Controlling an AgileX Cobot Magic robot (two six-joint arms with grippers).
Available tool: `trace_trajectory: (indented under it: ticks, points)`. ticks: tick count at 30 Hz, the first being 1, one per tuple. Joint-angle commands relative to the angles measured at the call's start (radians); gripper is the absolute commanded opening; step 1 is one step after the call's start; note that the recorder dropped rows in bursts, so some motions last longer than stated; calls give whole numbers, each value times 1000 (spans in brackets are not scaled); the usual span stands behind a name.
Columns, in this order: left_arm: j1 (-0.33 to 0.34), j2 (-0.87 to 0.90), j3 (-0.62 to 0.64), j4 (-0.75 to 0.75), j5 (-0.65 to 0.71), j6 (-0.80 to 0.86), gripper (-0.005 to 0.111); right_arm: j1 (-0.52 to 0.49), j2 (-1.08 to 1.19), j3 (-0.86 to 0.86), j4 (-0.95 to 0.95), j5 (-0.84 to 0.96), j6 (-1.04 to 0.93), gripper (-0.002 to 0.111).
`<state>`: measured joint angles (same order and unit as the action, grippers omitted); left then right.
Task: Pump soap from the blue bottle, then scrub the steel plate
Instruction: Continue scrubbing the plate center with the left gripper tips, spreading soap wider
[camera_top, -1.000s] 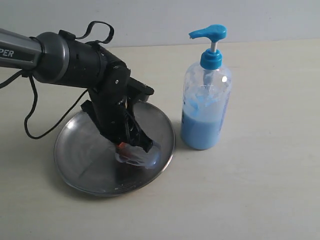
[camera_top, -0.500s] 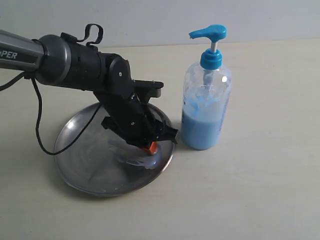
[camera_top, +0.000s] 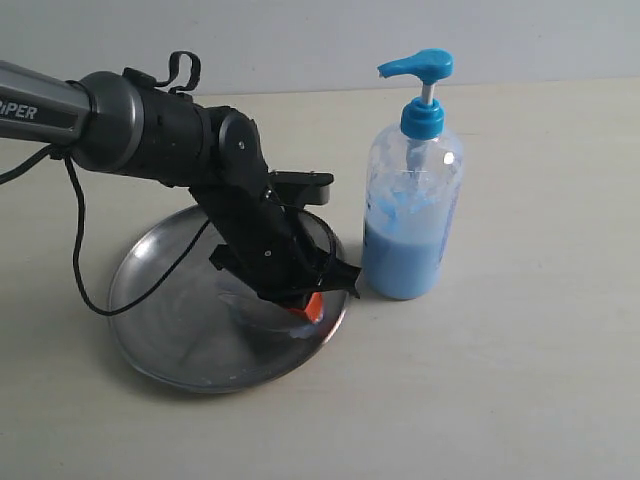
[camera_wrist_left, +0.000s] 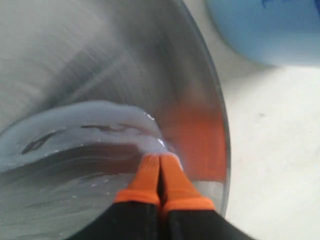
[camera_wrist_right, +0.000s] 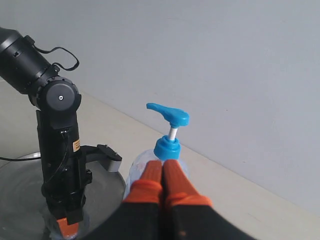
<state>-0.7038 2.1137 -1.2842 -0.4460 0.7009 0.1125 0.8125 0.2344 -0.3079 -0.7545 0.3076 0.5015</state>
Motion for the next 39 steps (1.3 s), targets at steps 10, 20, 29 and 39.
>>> trace_trajectory:
  ticks: [10, 20, 29, 39]
  points:
    - [-5, 35, 25, 220, 119, -2, 0, 2, -10, 3, -8, -11, -1, 0]
    - [-5, 35, 25, 408, 115, -124, 0, 2, -10, 3, -8, -11, -1, 0]
    - [-5, 35, 25, 642, 6, -384, 0, 2, -10, 3, -8, -11, -1, 0]
    - [-8, 35, 25, 273, -75, -201, 0, 2, -9, 3, -8, -13, -1, 0]
